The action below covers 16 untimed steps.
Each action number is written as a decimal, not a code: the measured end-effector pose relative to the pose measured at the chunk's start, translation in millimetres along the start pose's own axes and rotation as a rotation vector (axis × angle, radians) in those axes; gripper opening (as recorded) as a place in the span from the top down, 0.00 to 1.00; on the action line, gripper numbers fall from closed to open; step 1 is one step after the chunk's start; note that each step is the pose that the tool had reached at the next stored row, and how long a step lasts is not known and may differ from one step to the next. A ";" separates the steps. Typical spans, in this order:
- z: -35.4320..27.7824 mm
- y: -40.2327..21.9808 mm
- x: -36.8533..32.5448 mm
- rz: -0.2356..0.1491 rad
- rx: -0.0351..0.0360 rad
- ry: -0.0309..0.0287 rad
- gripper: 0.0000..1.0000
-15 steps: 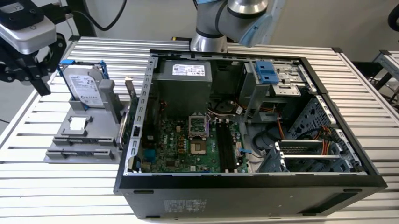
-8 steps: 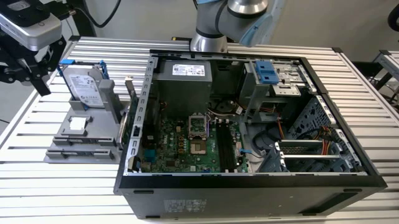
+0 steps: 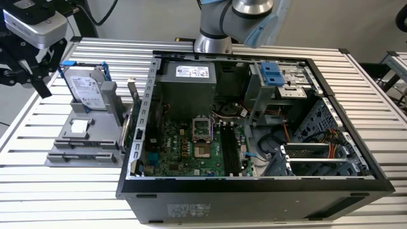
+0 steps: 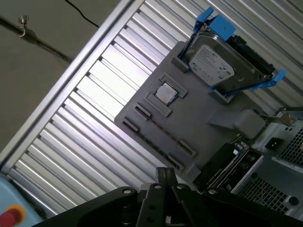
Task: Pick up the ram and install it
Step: 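Pick up the ram and move it above insertion slot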
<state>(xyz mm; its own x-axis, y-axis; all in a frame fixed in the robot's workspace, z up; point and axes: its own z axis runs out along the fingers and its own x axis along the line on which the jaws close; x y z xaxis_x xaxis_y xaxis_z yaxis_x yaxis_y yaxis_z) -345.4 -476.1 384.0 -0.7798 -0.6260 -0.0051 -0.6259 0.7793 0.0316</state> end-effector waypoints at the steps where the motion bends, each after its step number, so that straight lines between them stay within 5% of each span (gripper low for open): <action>1: 0.0 0.0 0.0 -0.009 0.0000 0.0003 1.00; 16: 0.0 0.0 0.0 -0.139 -0.0007 0.0044 1.00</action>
<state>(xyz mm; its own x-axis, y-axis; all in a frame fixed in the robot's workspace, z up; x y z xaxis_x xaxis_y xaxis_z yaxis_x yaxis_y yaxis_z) -345.4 -476.1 384.0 -0.6854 -0.7281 -0.0051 -0.7279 0.6850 0.0316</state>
